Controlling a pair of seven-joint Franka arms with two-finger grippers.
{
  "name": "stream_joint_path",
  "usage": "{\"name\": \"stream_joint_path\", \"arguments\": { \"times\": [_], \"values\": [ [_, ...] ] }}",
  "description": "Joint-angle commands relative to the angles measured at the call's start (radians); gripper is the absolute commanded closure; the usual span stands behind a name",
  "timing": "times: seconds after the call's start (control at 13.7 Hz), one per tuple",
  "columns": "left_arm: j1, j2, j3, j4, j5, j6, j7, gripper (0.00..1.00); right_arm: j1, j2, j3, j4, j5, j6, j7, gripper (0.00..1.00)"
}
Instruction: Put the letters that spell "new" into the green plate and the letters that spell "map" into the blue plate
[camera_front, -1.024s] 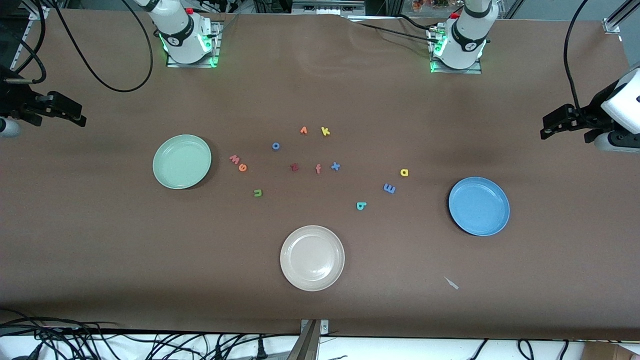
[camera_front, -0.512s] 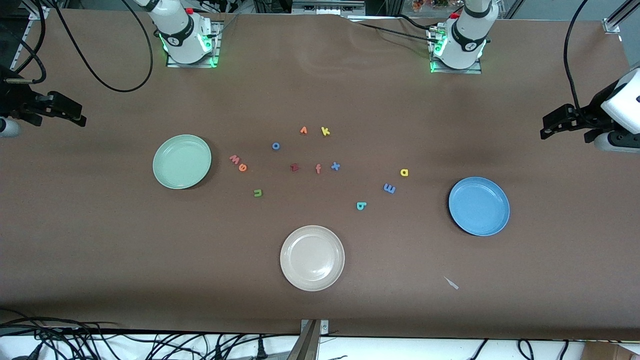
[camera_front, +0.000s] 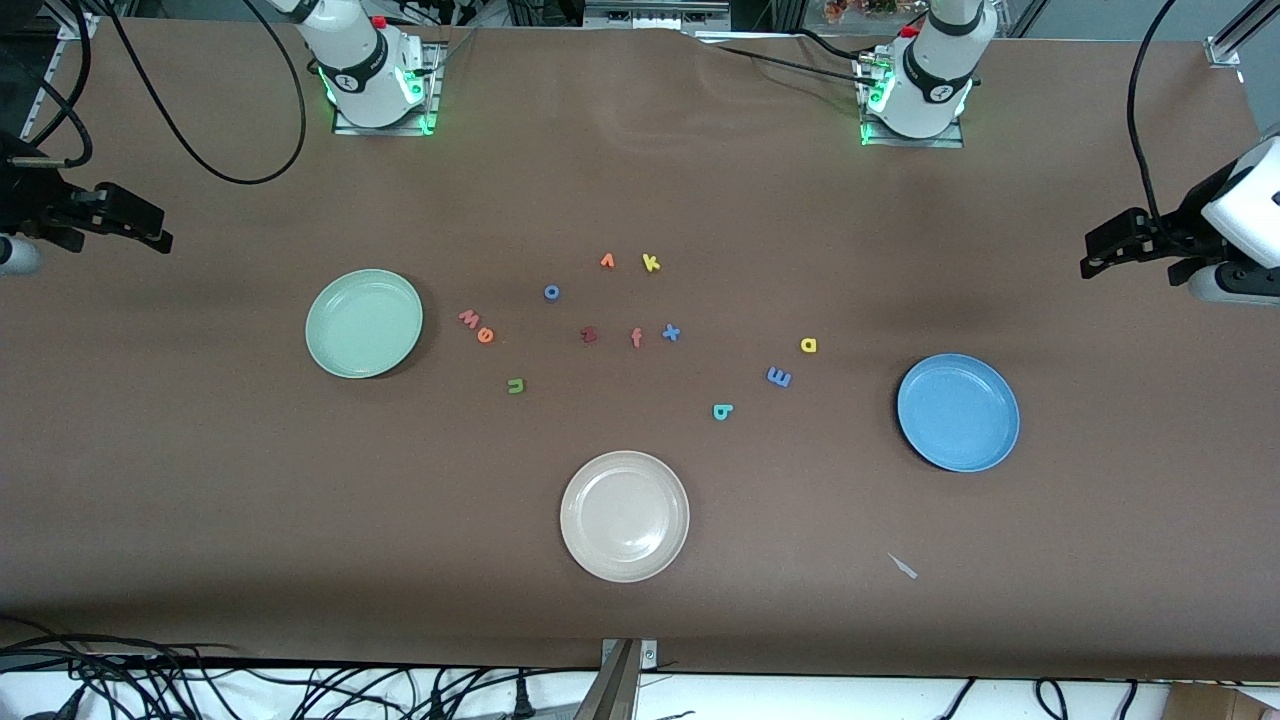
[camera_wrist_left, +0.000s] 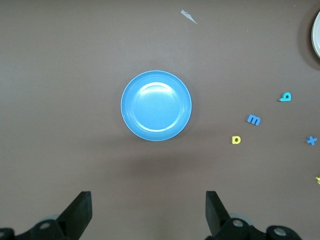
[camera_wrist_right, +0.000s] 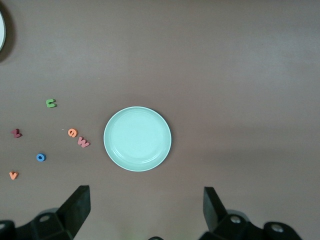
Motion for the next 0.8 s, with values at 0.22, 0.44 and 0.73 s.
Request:
{"name": "stream_joint_path", "arguments": {
  "times": [0.22, 0.44, 0.73],
  "values": [
    [-0.002, -0.004, 0.0, 0.0, 0.027, -0.017, 0.0, 0.0, -0.005, 0.008, 0.005, 0.024, -0.003, -0.018, 0.005, 0.0],
    [-0.002, -0.004, 0.0, 0.0, 0.027, -0.019, -0.002, 0.0, -0.005, 0.008, 0.005, 0.024, -0.003, -0.018, 0.005, 0.0],
    [-0.002, -0.004, 0.0, 0.002, 0.027, -0.019, -0.006, 0.0, -0.005, 0.008, 0.005, 0.024, -0.003, -0.018, 0.005, 0.0]
  ]
}}
